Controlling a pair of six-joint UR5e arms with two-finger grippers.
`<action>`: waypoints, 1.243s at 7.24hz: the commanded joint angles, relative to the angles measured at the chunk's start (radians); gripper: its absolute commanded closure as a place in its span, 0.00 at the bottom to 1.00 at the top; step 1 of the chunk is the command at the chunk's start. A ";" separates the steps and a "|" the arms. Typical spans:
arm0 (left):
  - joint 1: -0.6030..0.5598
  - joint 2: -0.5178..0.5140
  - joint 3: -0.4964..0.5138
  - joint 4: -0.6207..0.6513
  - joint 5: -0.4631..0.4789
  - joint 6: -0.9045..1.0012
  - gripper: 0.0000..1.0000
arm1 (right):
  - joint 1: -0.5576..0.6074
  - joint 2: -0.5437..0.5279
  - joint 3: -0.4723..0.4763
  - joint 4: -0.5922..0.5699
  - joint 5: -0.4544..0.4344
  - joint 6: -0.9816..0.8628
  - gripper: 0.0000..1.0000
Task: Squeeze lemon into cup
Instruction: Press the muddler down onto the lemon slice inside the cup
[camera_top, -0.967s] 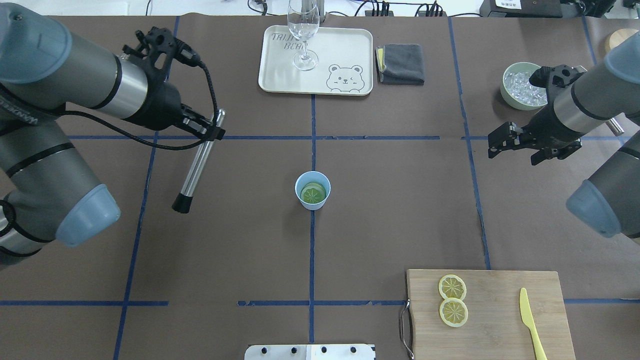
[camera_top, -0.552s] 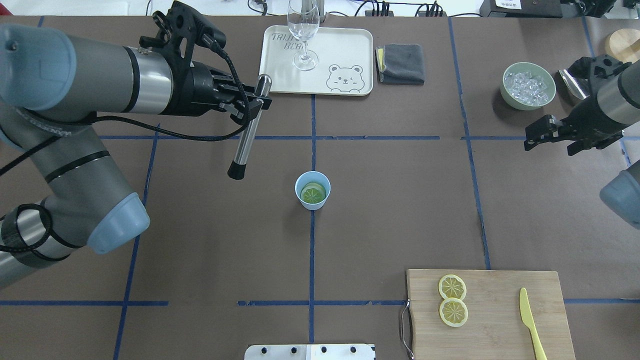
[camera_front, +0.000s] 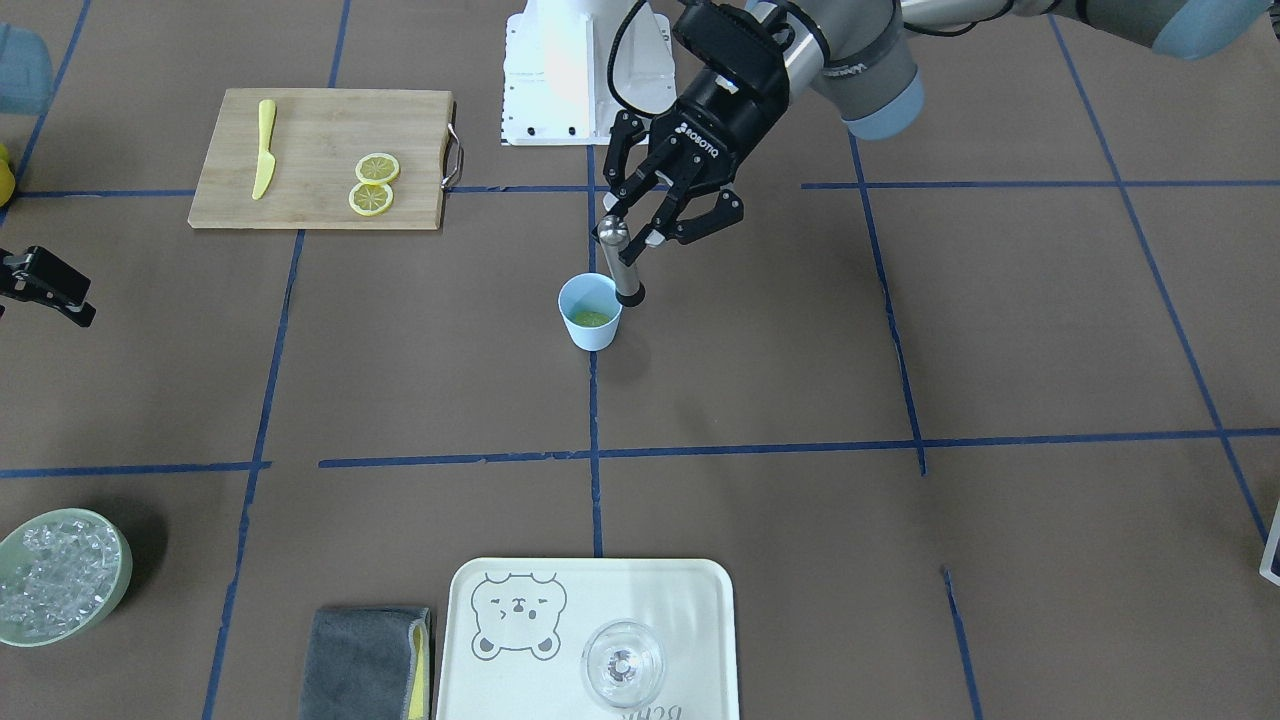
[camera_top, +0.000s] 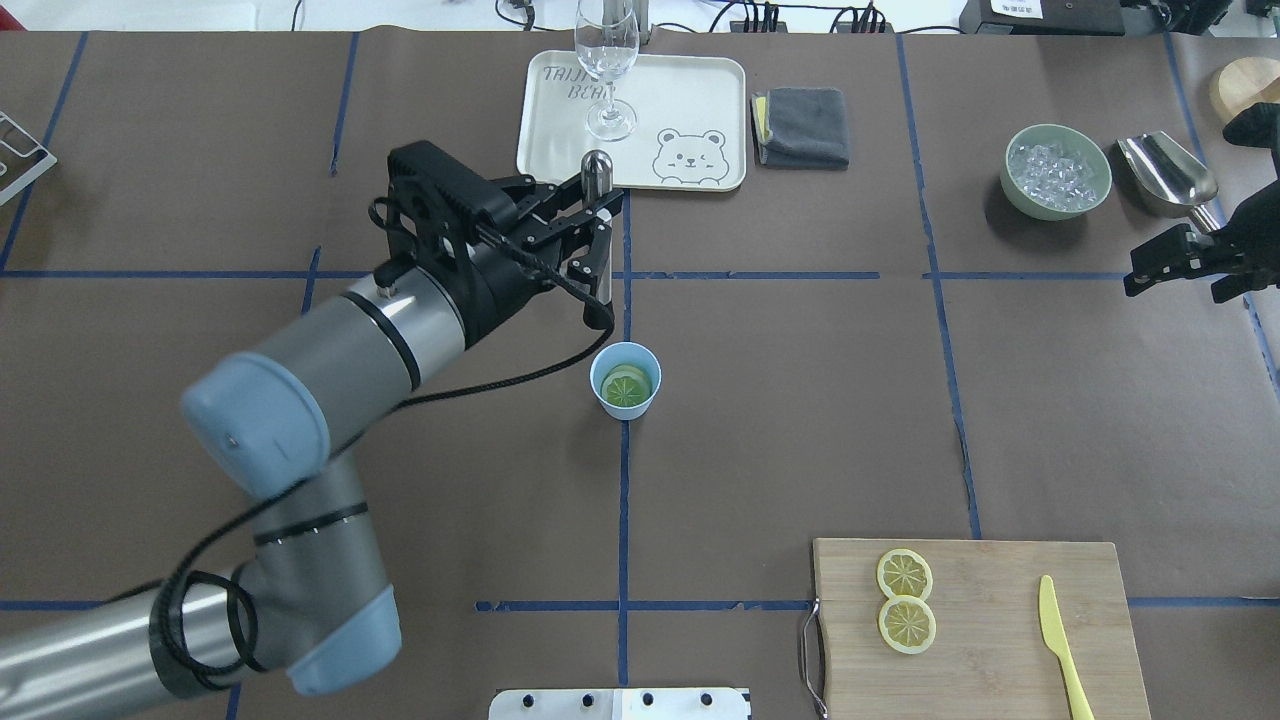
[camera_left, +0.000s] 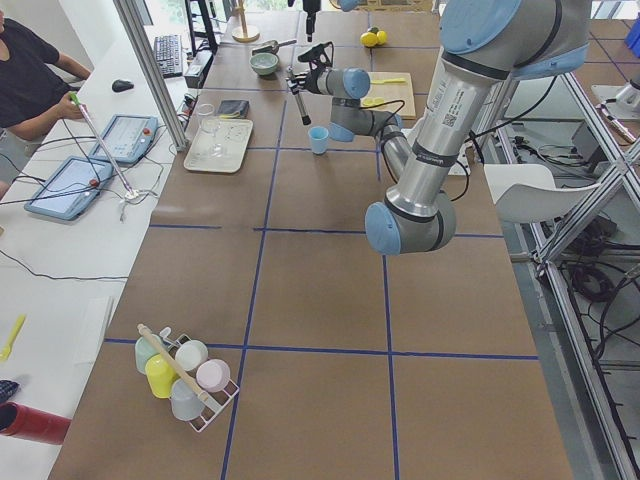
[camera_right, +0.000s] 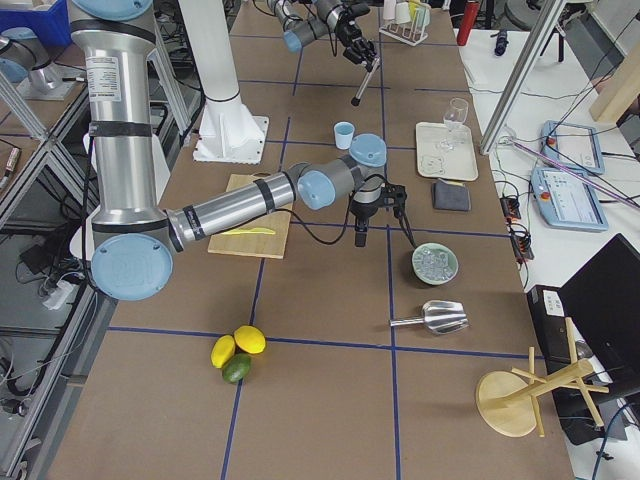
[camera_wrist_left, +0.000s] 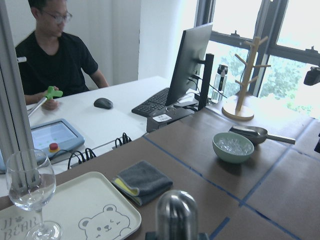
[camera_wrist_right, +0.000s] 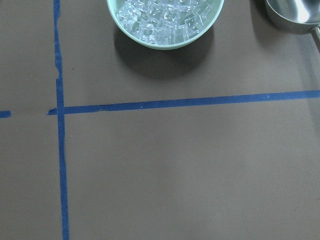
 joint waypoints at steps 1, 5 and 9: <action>0.127 0.000 0.066 -0.103 0.239 0.004 1.00 | 0.002 -0.003 -0.008 -0.001 0.011 -0.005 0.00; 0.160 -0.011 0.121 -0.104 0.244 0.001 1.00 | 0.000 -0.002 -0.023 -0.001 0.011 -0.005 0.00; 0.168 -0.031 0.189 -0.111 0.244 0.001 1.00 | 0.000 -0.002 -0.026 -0.001 0.009 -0.003 0.00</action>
